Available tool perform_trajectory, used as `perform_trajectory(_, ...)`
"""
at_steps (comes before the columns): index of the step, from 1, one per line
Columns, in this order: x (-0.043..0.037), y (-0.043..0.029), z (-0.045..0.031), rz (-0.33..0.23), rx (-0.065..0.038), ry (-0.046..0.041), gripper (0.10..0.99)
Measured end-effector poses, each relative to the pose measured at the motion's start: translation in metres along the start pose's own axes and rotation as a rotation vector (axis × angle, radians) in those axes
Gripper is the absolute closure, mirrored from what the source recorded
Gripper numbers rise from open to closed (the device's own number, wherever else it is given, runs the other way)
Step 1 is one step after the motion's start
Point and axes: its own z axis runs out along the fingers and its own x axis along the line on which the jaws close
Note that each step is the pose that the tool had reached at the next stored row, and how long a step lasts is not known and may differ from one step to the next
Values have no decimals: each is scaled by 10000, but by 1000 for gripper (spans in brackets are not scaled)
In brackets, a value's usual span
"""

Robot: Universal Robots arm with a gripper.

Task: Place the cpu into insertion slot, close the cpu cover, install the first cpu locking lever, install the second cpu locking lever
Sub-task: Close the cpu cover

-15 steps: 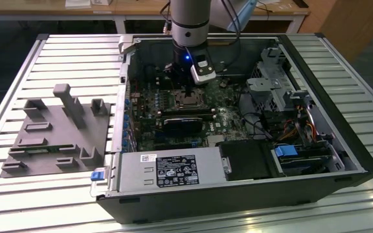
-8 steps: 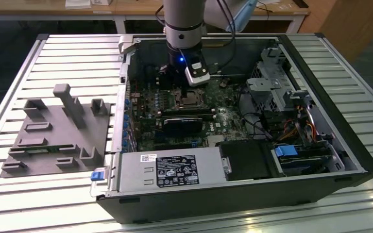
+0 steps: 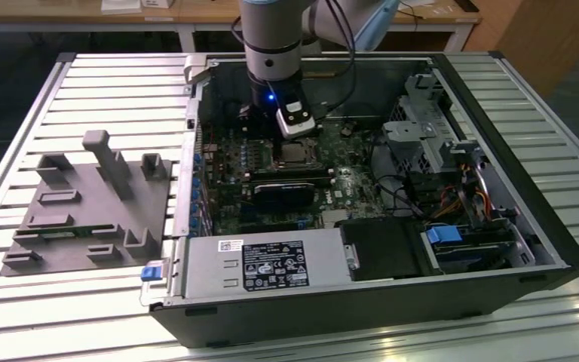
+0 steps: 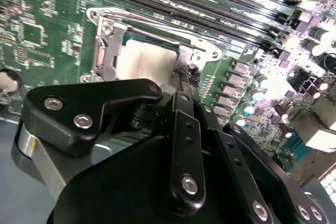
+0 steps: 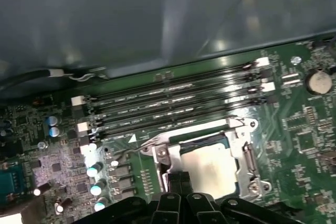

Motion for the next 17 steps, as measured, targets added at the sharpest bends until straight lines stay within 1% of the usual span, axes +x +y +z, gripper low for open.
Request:
perform_trajectory(5, 25, -8, 48, -68, -14, -17, 984)
perform_trajectory(17, 13, -6, 62, -69, -16, -18, 984)
